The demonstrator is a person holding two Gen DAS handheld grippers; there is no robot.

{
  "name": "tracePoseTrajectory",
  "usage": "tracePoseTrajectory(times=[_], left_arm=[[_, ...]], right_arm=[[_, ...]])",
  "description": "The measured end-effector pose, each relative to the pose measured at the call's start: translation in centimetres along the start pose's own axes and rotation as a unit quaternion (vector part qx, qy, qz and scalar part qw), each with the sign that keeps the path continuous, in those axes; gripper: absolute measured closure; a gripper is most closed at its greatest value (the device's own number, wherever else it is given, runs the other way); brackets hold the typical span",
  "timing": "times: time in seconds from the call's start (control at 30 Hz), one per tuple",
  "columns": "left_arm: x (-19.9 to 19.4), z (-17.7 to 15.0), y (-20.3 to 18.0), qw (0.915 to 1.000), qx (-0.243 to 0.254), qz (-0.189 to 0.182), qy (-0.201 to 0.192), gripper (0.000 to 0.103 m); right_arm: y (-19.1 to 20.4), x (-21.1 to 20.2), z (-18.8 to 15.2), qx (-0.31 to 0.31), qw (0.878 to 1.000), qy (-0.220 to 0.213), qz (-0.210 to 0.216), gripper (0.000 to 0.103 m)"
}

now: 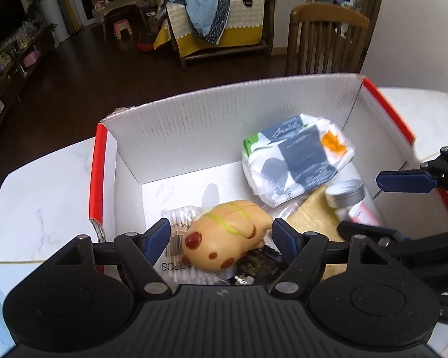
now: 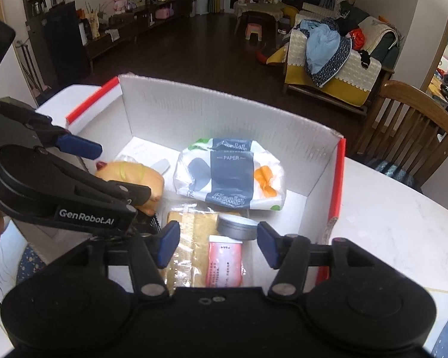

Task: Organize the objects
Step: 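Lower the toy figure and tin lid into the box and open both tools, then withdraw both tools from the box toward the keychains and tape dispenser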

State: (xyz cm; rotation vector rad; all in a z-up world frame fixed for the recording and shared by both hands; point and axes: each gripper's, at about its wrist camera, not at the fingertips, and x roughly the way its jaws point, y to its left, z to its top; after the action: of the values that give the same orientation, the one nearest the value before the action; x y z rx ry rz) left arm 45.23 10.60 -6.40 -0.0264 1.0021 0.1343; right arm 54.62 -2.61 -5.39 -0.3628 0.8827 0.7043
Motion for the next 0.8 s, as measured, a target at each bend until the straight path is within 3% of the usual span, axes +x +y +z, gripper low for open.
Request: tracePoseTrajectory(times=[0.37,0.8], left_arm=[[-4.8,-0.5,0.3,0.9987,-0.014,-0.001,-0.049,0.029],[-12.2,-3.6,0.0,0.9935,-0.042,-0.024,-0.103,0.029]], right_arm=[[0.2,-4.8,-0.2,0.009,0.999,-0.037,0.003,0.041],[1.2,-11.6,-1.9,0.044,0.995,-0.089,0.018,0.039]])
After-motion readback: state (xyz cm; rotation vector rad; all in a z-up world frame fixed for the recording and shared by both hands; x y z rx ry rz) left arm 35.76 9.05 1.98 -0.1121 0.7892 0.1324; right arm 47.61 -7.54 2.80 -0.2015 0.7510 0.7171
